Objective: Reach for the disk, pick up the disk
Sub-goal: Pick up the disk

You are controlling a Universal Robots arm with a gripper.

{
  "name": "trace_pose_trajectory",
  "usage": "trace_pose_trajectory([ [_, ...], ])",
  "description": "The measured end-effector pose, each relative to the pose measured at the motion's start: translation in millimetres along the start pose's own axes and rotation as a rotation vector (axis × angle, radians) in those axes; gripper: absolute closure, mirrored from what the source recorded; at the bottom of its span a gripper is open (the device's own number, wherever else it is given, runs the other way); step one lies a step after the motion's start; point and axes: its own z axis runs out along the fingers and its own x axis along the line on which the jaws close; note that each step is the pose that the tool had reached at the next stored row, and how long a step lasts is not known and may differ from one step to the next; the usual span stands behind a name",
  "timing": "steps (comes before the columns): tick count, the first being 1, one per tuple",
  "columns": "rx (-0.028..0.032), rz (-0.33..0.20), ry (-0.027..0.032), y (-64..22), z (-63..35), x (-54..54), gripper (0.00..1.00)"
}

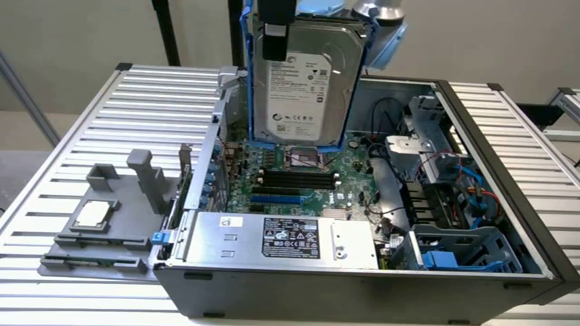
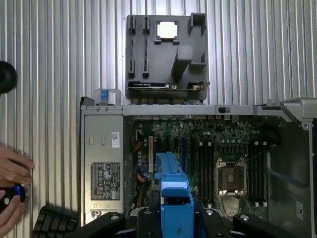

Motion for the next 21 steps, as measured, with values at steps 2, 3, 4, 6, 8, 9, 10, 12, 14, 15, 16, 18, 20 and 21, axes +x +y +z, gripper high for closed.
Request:
trace_pose_trajectory([
  [2, 0.0000, 0.000, 0.0000, -9.5, -0.3, 2.8, 0.67],
  [3, 0.0000, 0.000, -0.0001, -14.1, -0.4, 4.1, 0.67],
  [4, 0.0000, 0.000, 0.0000, -18.6, -0.5, 5.4, 0.67],
  [6, 0.0000, 0.000, 0.0000, -27.7, -0.8, 8.1, 0.67],
  [8, 0.0000, 0.000, -0.0001, -36.9, -1.0, 10.8, 0.67],
  [9, 0.0000, 0.000, 0.0000, -41.4, -1.2, 12.1, 0.67],
  [10, 0.0000, 0.000, -0.0001, -46.2, -1.3, 13.6, 0.67],
  [12, 0.0000, 0.000, -0.0001, -55.3, -1.6, 16.3, 0.67],
  [14, 0.0000, 0.000, 0.0000, -64.6, -1.9, 19.0, 0.67],
  [15, 0.0000, 0.000, 0.0000, -69.2, -2.0, 20.4, 0.67],
  [16, 0.0000, 0.000, 0.0000, -73.6, -2.2, 21.7, 0.67],
  [18, 0.0000, 0.000, 0.0000, -82.7, -2.4, 24.3, 0.67],
  [20, 0.0000, 0.000, 0.0000, -96.7, -2.8, 28.4, 0.67],
  [21, 0.0000, 0.000, -0.0001, -101.1, -2.9, 29.7, 0.67],
])
